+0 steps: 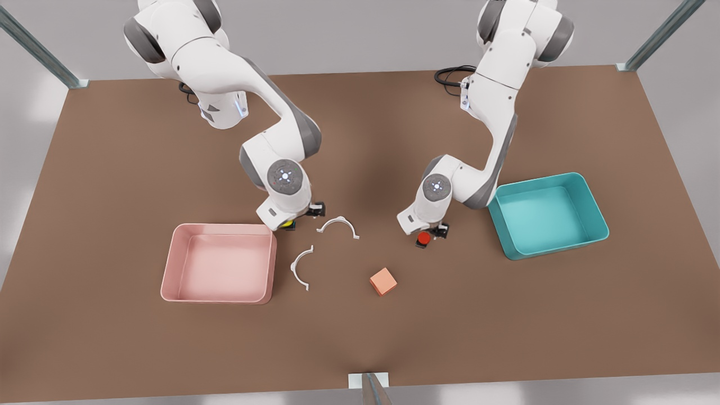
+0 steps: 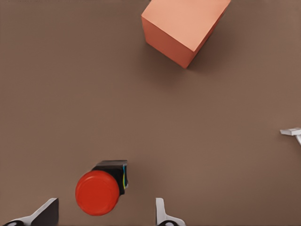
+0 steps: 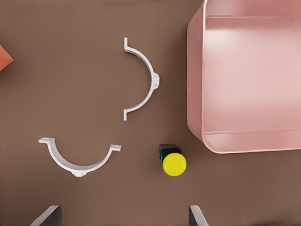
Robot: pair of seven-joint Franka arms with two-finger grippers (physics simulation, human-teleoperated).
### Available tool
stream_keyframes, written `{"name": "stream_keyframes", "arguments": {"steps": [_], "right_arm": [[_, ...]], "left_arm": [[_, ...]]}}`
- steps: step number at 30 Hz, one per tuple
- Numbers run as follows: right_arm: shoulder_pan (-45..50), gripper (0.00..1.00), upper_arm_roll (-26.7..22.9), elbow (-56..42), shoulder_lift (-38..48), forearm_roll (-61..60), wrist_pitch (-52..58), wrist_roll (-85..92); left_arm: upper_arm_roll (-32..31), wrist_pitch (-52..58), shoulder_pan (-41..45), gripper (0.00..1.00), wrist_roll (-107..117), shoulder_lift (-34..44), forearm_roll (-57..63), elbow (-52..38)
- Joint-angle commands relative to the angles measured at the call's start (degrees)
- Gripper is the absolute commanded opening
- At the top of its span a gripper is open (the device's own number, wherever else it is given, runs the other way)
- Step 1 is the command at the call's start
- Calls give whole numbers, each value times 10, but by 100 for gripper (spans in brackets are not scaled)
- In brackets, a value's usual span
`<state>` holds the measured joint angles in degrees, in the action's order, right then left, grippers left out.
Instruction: Place the red button in the blue storage box with the left arm, and place the yellow button in the pink storage box with the right arm
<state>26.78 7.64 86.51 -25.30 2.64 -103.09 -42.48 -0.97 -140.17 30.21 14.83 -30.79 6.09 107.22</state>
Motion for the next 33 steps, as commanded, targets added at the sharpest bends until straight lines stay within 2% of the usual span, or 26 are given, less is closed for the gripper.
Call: {"name": "stream_keyframes", "arguments": {"steps": [1, 8, 9, 10, 13, 19, 23, 26, 28, 30, 31, 33], "right_arm": [[-1, 100, 0, 1, 1, 1, -35, -483], [-17, 100, 2, 45, 10, 1, -39, -475], [-25, 100, 2, 57, 17, 1, -39, -465], [-36, 100, 3, 80, 30, 1, -42, -451], [-38, 100, 9, 106, 37, 1, -46, -451], [-34, 100, 9, 109, 8, 25, -112, -448], [-31, 100, 9, 117, -6, 31, -113, -443], [-31, 100, 12, 128, -6, 31, -114, -443], [-35, 100, 12, 139, -6, 31, -120, -443], [-38, 100, 12, 153, -6, 31, -129, -438], [-38, 100, 12, 163, -6, 31, -144, -438], [-39, 100, 12, 194, -3, 31, -190, -436]], "left_arm": [[0, -104, -1, 100, 138, -8, 4, 0], [2, -109, -6, 100, 142, -24, 3, 10], [2, -114, -6, 90, 142, -29, 3, 10], [2, -116, -6, 89, 142, -30, 3, 10], [3, -116, -6, 70, 142, -31, 3, 10], [7, -116, -6, 70, 142, -29, 3, 23], [7, -116, -6, 70, 142, -23, 3, 40], [6, -116, -6, 45, 142, -23, 3, 39], [6, -116, -6, 40, 142, -23, 2, 39], [7, -111, -9, 40, 143, 0, 2, 40], [7, -85, -23, 40, 137, 36, 2, 48], [6, 26, -69, 40, 67, 116, -1, 47]]}}
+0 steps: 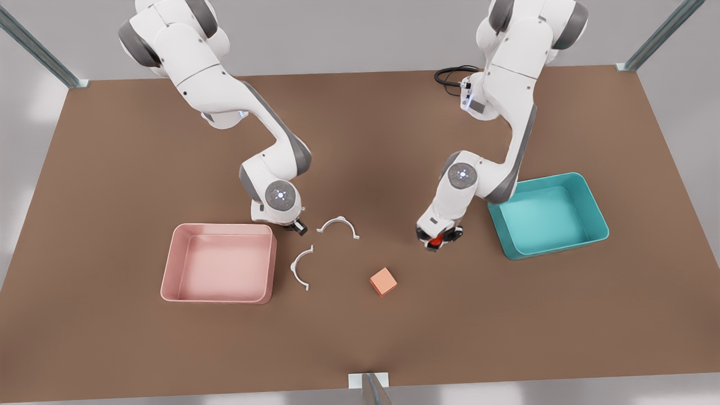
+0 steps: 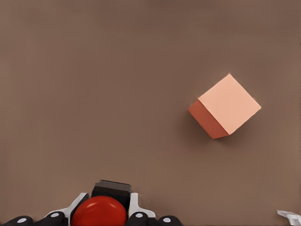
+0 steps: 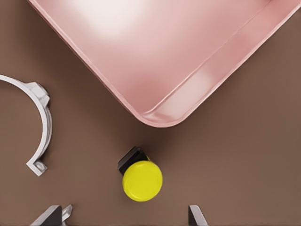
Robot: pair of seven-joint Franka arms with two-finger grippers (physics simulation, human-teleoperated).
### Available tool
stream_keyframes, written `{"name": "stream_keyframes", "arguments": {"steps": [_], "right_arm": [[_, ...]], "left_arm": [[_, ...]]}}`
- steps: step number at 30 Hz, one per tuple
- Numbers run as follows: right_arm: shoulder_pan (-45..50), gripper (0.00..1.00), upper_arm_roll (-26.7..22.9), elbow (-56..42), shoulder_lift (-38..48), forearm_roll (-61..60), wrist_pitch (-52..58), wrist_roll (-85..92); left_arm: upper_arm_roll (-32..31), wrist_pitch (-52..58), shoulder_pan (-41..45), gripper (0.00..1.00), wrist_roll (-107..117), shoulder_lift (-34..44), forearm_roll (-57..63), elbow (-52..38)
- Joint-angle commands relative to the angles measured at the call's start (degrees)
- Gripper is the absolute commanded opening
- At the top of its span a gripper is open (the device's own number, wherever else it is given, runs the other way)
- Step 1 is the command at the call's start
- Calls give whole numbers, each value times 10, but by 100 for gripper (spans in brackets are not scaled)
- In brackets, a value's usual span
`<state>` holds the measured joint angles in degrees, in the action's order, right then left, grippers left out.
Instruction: Place the red button in the blue storage box with the left arm, and place the yellow button in the pink storage box with the right arm
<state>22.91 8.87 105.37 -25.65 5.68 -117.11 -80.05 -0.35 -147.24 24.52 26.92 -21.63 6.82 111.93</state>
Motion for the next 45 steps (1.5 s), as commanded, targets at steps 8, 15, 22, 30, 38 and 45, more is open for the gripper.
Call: {"name": "stream_keyframes", "arguments": {"steps": [8, 15, 22, 30, 38, 45], "right_arm": [[-6, 100, 0, 84, 8, 19, -167, -56], [-9, 100, -1, 129, 1, 38, -261, -51], [-19, 87, -1, 169, -4, 58, -324, -51], [-14, 75, -1, 186, -11, 68, -356, -53], [-17, 60, -1, 188, -11, 85, -356, -52], [-18, 52, -1, 182, 10, 86, -347, -23]], "left_arm": [[1, 248, -250, 43, -540, 115, -89, 50], [2, 239, -272, 100, -583, 49, -108, 69], [-1, 423, -234, 100, -433, 64, -106, -114], [-3, 529, -203, 100, -238, 77, -82, -305], [4, 597, -209, 100, -232, 164, -64, -269], [3, 593, -206, 100, -237, 152, -63, -281]]}}
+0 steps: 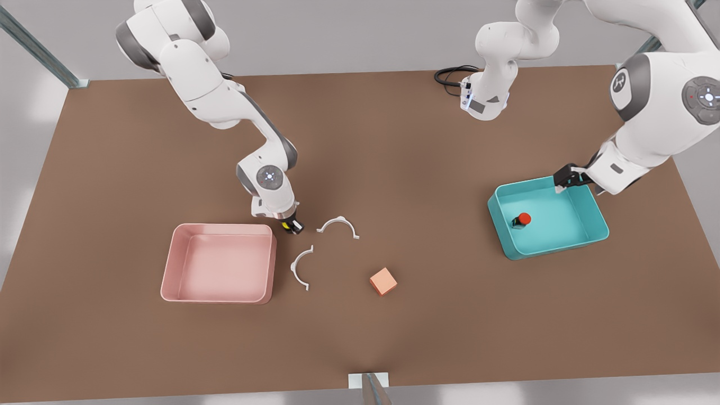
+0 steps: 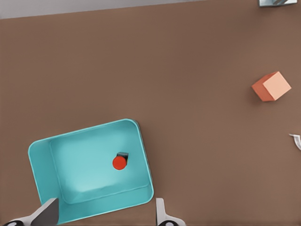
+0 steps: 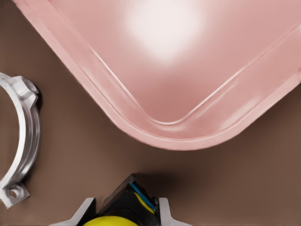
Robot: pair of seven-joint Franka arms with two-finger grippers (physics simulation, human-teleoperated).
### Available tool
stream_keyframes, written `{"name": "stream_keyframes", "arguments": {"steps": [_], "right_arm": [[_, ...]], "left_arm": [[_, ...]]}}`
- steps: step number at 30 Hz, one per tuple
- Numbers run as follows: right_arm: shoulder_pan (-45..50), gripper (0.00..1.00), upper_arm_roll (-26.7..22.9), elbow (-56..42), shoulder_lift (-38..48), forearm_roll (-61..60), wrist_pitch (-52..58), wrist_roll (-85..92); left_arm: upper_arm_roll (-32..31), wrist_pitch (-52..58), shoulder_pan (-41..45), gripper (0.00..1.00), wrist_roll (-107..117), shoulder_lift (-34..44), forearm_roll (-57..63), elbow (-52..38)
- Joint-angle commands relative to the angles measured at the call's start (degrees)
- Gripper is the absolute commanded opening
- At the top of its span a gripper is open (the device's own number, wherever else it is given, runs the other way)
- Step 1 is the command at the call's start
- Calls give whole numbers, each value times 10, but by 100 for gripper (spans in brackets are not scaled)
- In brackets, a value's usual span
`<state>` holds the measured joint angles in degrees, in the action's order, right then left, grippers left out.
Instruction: Place the red button in the blue storage box with the left arm, and place the yellow button in the pink storage box with the right arm
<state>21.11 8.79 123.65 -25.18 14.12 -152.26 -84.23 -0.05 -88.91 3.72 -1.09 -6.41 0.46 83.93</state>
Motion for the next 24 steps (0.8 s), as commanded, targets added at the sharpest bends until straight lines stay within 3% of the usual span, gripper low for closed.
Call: {"name": "stream_keyframes", "arguments": {"steps": [1, 4, 6, 15, 22, 23, 24], "right_arm": [[-1, 52, 0, -1, 17, 1, 9, 28], [-12, 52, 1, -7, 50, 1, 32, 81], [-13, 52, 11, -61, 62, 0, 133, 122], [-126, 52, 11, -89, 87, -14, 181, 430], [-202, 54, 12, -83, 35, -15, 180, 568], [-205, 56, 11, -81, 26, -16, 180, 573], [-208, 69, 12, -81, 21, -22, 181, 574]], "left_arm": [[0, 9, 2, 100, 43, 0, 0, -1], [0, 9, 3, 100, 43, 0, 0, -1], [-1, 9, 3, 100, 44, 0, -1, -1], [-1, 9, 3, 100, 43, 0, 0, -1], [-1, 9, 3, 100, 44, 0, 0, -1], [-1, 9, 4, 100, 44, 0, 0, -1], [-1, 9, 4, 100, 44, 0, 0, -1]]}}
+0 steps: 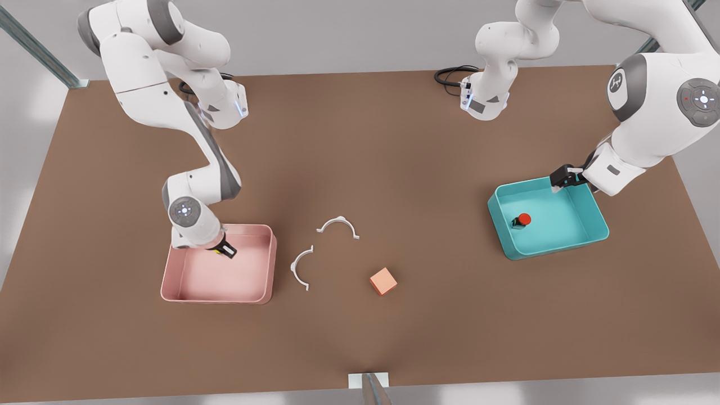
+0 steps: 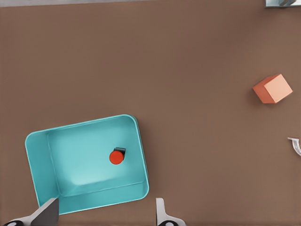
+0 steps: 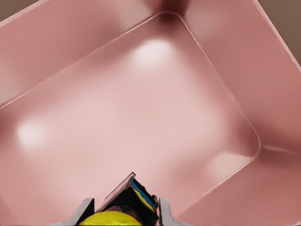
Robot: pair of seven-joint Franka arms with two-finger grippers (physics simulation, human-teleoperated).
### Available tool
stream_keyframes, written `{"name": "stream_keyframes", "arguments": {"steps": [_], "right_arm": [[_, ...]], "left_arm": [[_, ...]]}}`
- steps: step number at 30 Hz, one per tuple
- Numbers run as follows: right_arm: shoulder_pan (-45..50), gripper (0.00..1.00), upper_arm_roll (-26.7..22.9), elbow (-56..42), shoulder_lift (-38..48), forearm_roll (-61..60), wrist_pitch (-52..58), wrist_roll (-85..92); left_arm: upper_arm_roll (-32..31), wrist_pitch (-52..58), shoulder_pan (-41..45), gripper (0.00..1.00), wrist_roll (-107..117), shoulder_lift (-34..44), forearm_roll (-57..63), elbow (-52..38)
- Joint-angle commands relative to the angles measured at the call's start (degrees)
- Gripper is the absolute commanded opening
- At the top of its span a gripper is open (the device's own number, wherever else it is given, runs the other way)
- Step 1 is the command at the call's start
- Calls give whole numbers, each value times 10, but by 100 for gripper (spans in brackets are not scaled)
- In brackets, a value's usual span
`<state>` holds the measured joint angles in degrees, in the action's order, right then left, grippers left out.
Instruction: Place the red button in the blue storage box with the left arm, and place the yellow button in the pink storage box with the right arm
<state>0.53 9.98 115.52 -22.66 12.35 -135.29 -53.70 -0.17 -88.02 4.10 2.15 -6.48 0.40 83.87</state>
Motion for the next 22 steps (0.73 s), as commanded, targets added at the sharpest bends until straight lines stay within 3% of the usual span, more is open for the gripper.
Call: {"name": "stream_keyframes", "arguments": {"steps": [1, 5, 8, 12, 15, 17, 22], "right_arm": [[-3, 96, 0, -1, -5, -4, 11, 269], [0, 100, 1, -30, 6, -3, 15, 292], [-2, 100, 0, -114, 57, -4, 93, 338], [-26, 100, -15, -357, 80, -100, 358, 450], [-40, 100, -13, -340, 138, -88, 467, 490], [-38, 100, -10, -391, 100, -89, 507, 488], [-33, 100, -15, -384, 105, -89, 472, 495]], "left_arm": [[0, 0, 0, 100, 12, 1, 0, 0], [0, 0, 0, 100, 11, 1, 0, 0], [0, 0, -1, 100, 11, 1, 0, 0], [0, 0, -1, 100, 11, 1, 1, 0], [0, 0, 0, 100, 11, -2, 2, 0], [0, -1, 0, 100, 12, -6, 2, -5], [0, 0, 0, 100, 14, -6, 2, -7]]}}
